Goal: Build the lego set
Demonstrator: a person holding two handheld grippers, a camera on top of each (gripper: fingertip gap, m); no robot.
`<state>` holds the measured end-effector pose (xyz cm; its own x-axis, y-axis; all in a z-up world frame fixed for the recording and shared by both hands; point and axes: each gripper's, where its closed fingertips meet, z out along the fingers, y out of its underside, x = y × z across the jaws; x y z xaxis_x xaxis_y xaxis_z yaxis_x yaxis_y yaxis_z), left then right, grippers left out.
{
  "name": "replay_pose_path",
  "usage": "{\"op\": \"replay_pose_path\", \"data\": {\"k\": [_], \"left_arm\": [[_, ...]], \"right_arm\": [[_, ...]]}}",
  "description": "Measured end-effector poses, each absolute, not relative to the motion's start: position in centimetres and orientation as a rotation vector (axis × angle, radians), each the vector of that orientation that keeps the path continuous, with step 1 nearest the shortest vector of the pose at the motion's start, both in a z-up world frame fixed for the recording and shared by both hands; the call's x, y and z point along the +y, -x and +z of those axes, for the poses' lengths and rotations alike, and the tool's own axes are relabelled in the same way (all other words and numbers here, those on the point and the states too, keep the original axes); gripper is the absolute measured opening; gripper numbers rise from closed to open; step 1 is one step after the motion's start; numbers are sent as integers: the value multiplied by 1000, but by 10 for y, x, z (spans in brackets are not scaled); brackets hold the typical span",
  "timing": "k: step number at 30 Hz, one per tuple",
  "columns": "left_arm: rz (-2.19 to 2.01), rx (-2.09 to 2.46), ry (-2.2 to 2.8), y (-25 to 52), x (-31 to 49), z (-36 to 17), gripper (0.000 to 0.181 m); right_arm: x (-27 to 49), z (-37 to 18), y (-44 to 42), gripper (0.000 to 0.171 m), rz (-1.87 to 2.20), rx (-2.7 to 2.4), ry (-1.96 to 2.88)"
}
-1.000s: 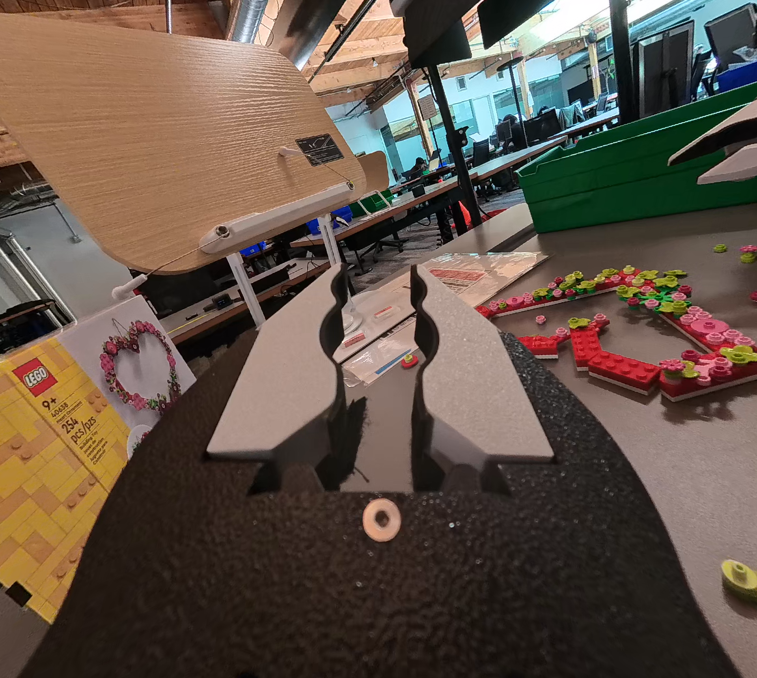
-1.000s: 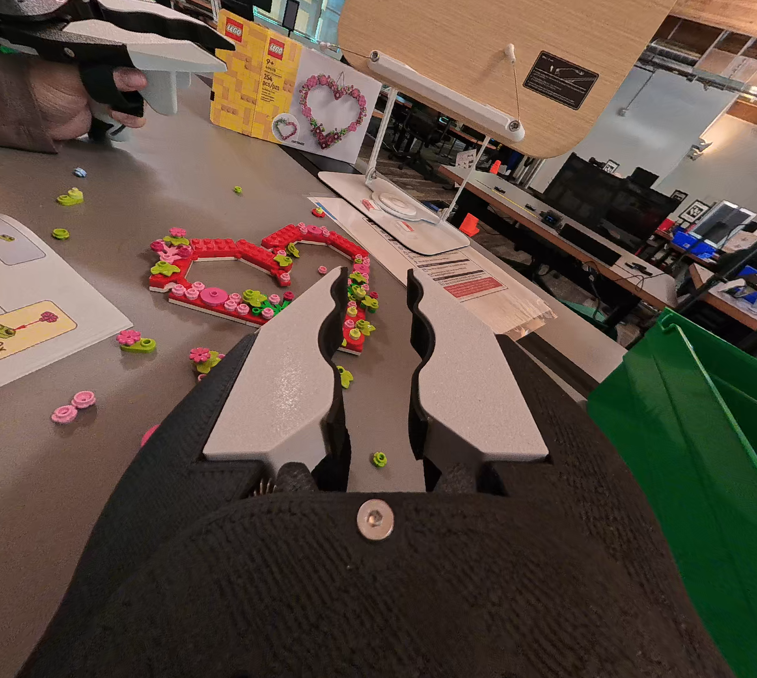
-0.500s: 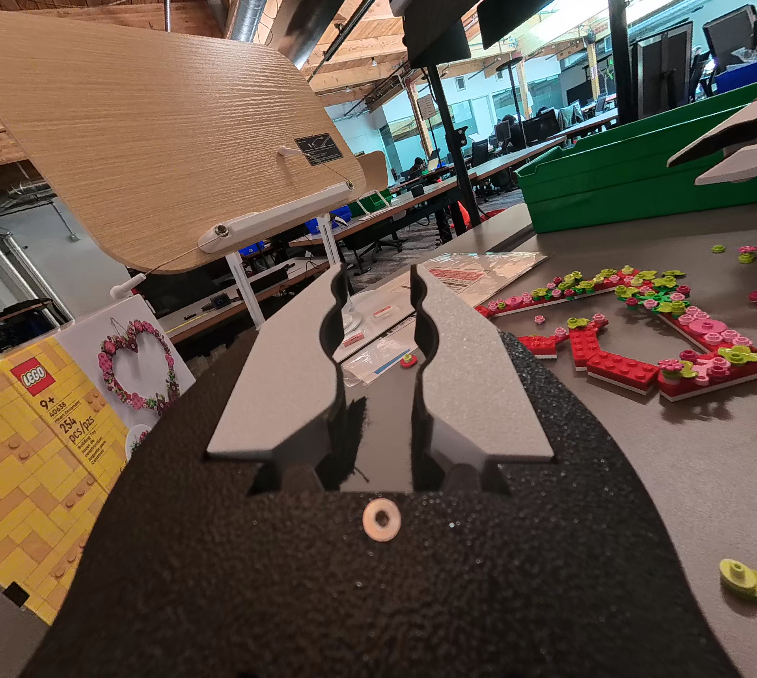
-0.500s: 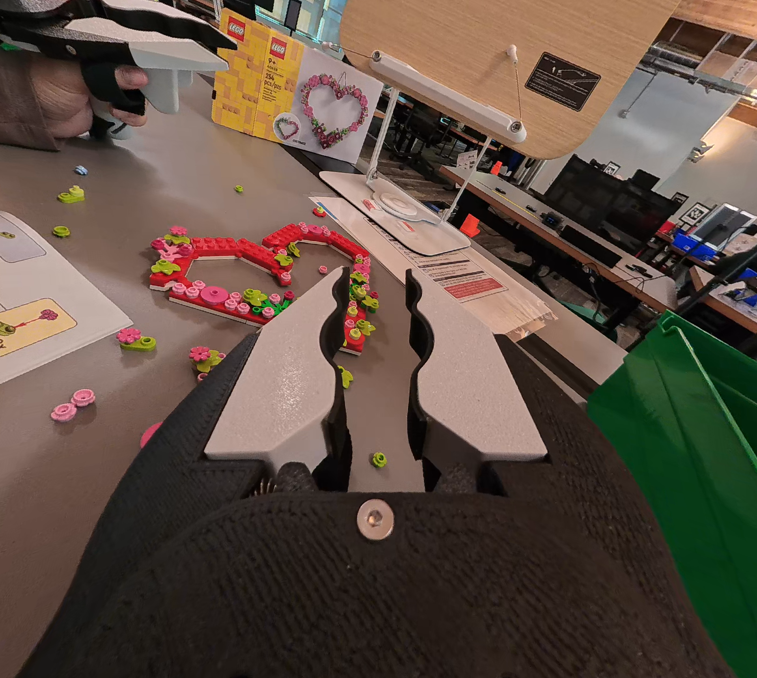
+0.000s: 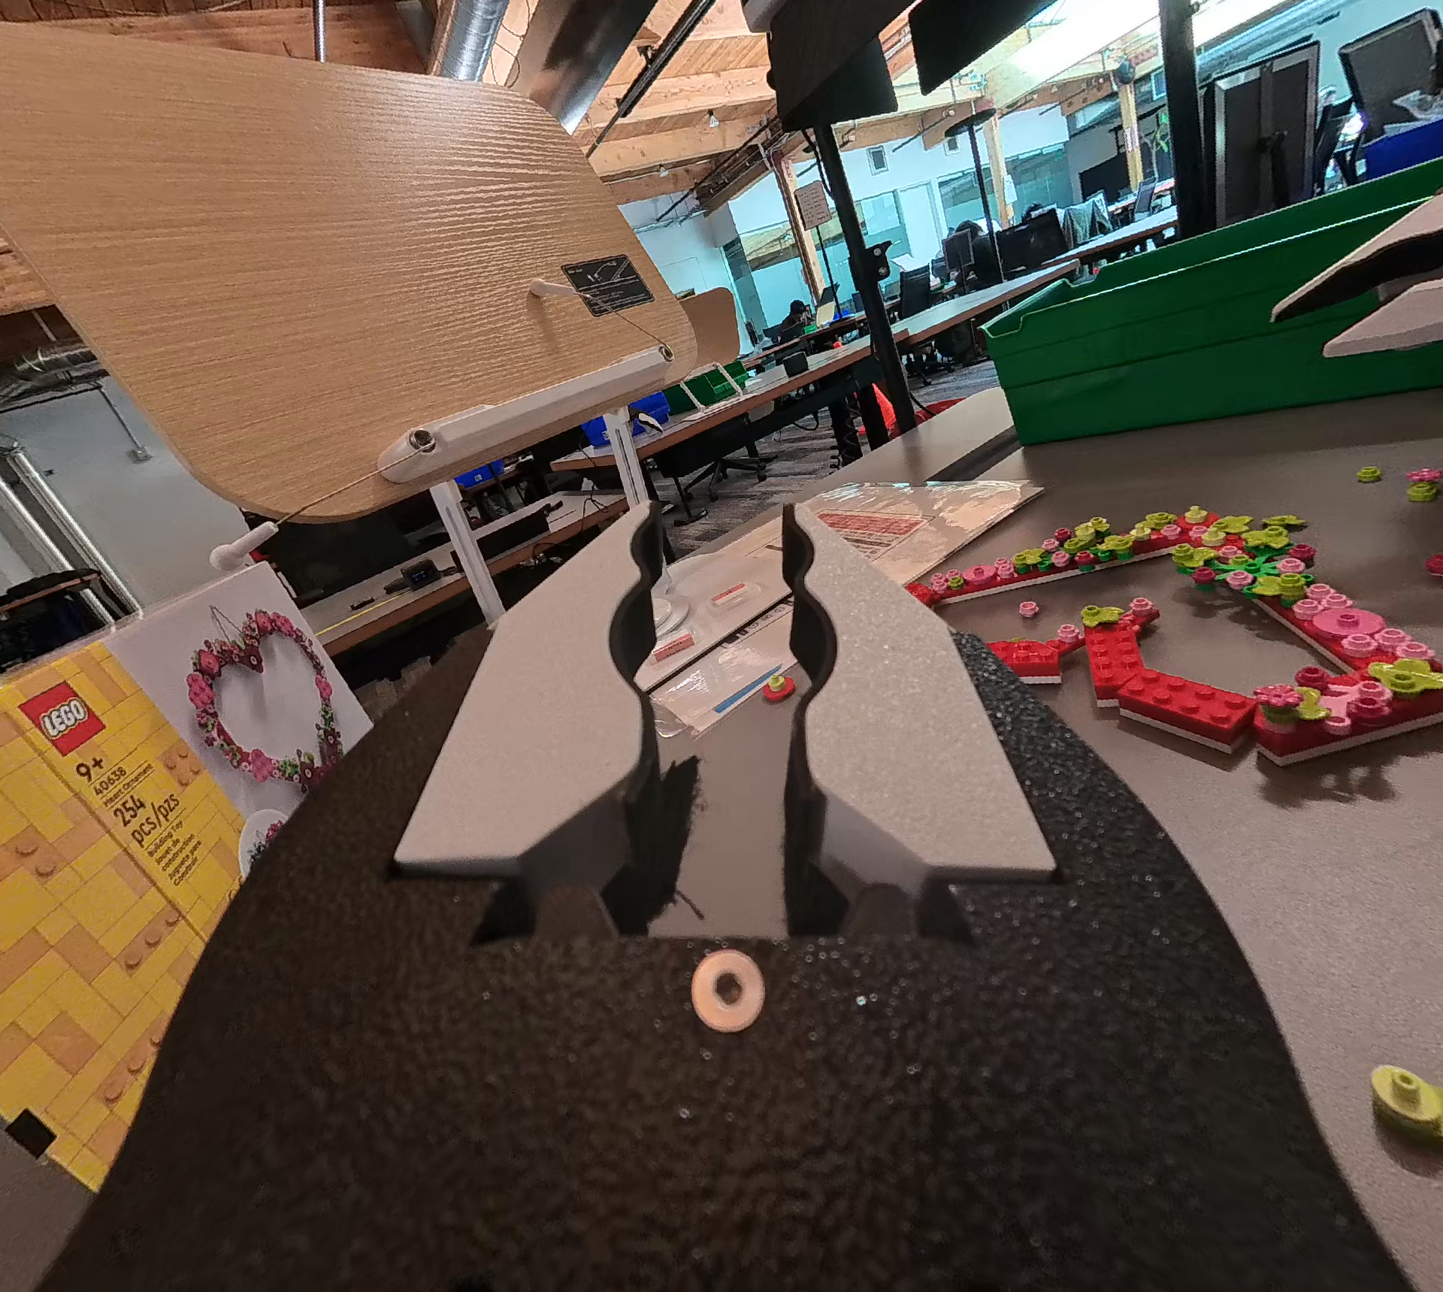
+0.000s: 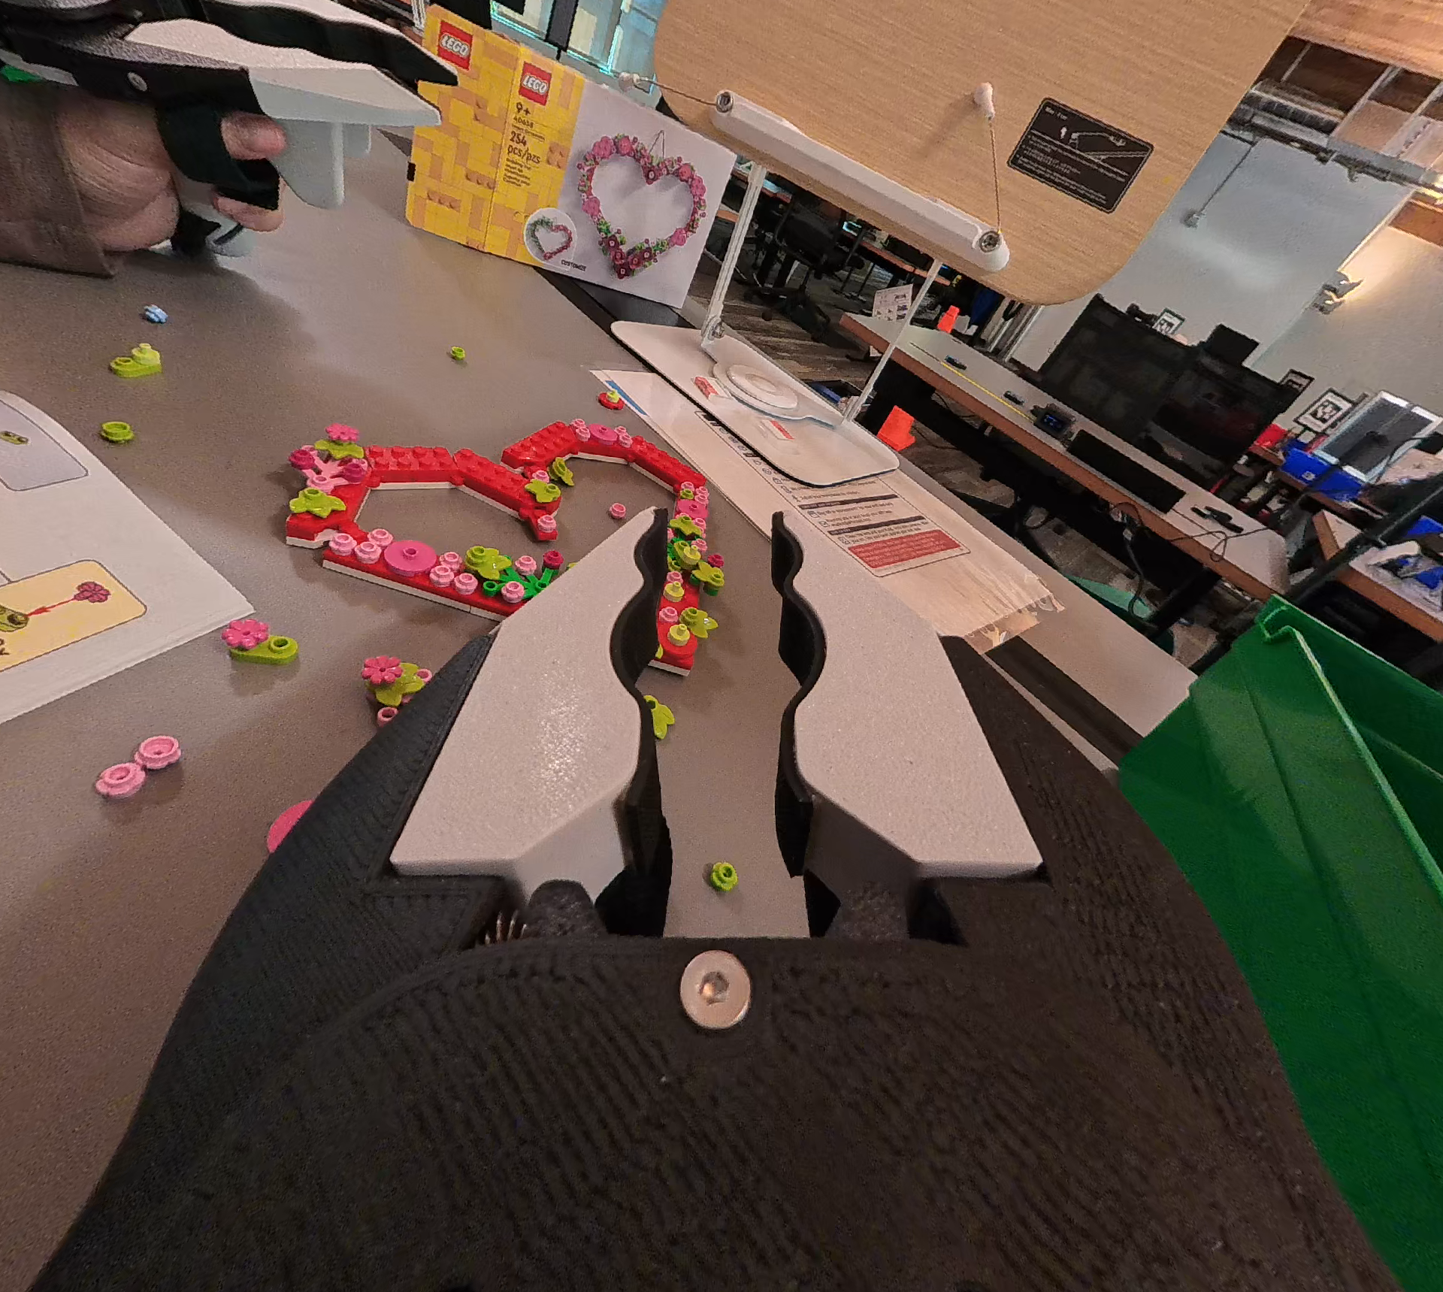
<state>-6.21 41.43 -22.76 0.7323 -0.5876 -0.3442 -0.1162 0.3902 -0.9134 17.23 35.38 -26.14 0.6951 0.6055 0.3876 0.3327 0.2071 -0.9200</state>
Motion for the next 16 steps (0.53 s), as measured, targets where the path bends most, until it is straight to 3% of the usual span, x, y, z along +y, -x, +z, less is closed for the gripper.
{"op": "replay_pose_path", "data": {"k": [8, 16], "left_arm": [[-355, 784, 1176, 51, 411, -234, 31], [-567, 1153, 1436, -27, 413, -264, 35]], "right_arm": [[356, -270, -167, 24, 224, -900, 1442], [395, -286, -139, 19, 256, -1181, 1676]]}}
